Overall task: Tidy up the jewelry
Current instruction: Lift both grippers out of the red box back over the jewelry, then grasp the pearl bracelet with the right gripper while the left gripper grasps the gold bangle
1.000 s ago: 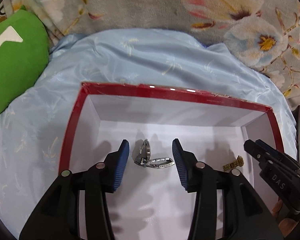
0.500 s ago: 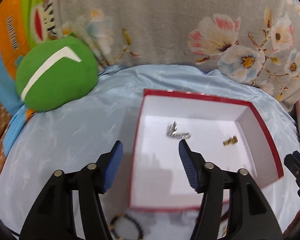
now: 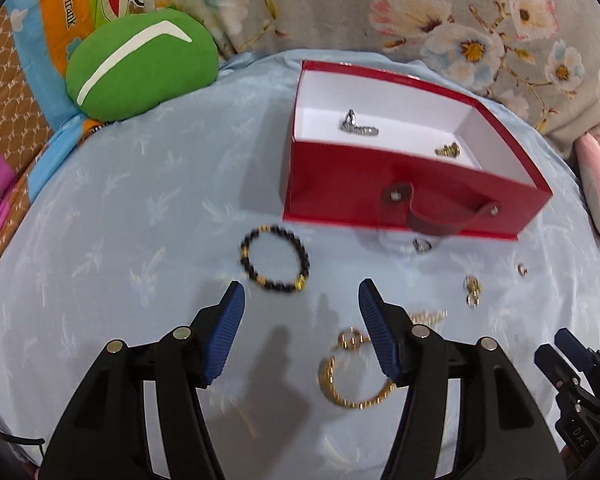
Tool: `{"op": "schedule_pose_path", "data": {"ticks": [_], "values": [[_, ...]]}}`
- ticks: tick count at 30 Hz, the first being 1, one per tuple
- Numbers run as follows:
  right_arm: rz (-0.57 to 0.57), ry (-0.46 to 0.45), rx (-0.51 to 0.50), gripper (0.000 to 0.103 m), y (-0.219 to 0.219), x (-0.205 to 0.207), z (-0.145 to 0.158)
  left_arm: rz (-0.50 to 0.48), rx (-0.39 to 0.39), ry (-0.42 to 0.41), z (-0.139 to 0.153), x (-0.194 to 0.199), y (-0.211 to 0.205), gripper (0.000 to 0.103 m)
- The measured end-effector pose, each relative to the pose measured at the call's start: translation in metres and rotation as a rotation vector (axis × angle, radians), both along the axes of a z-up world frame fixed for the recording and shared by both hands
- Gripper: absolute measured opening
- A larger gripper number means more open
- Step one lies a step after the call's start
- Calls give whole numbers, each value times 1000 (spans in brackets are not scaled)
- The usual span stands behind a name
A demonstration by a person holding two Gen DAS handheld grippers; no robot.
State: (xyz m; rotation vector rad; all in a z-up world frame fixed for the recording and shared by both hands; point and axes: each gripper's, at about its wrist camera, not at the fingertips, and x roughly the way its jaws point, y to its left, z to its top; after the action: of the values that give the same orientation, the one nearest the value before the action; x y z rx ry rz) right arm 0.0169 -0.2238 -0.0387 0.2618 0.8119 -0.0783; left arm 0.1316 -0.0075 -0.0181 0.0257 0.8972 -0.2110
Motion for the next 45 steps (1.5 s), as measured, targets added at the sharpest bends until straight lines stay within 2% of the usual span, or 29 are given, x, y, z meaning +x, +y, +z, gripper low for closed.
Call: {"op": "schedule_pose_path", "data": {"ticks": [8, 10, 15, 19, 22, 26, 27, 28, 34, 39, 45], "values": [[20, 60, 10, 53, 16, -11, -19, -41, -2, 98, -42, -25, -5, 57], [22, 63, 12, 53, 15, -11, -20, -55, -5, 107, -47, -27, -8, 61], [14, 58, 9, 53, 13, -10, -16, -84, -8, 51, -43, -33, -19, 84], [8, 63, 6, 53, 11, -9, -17, -103, 33, 50, -49, -31, -33, 85], [5, 66, 5, 53, 11, -9, -17, -92, 34, 94, -59, -27, -35, 82], [2, 70, 8, 53, 8, -7, -18, -95, 70, 82, -60, -29, -39, 65], [2, 72, 11, 53, 7, -5, -19, -99, 71, 79, -60, -29, -39, 56], [3, 73, 13, 53, 8, -4, -19, -103, 70, 77, -59, -30, -38, 54], [55, 56, -6, 53, 18, 14, -16, -110, -1, 91, -47, -32, -26, 54], [143, 32, -43, 53, 41, 41, -14, -73, -6, 43, -26, -33, -4, 54], [328, 12, -125, 53, 70, 70, -22, -32, 21, 22, -16, -26, 16, 54]]}}
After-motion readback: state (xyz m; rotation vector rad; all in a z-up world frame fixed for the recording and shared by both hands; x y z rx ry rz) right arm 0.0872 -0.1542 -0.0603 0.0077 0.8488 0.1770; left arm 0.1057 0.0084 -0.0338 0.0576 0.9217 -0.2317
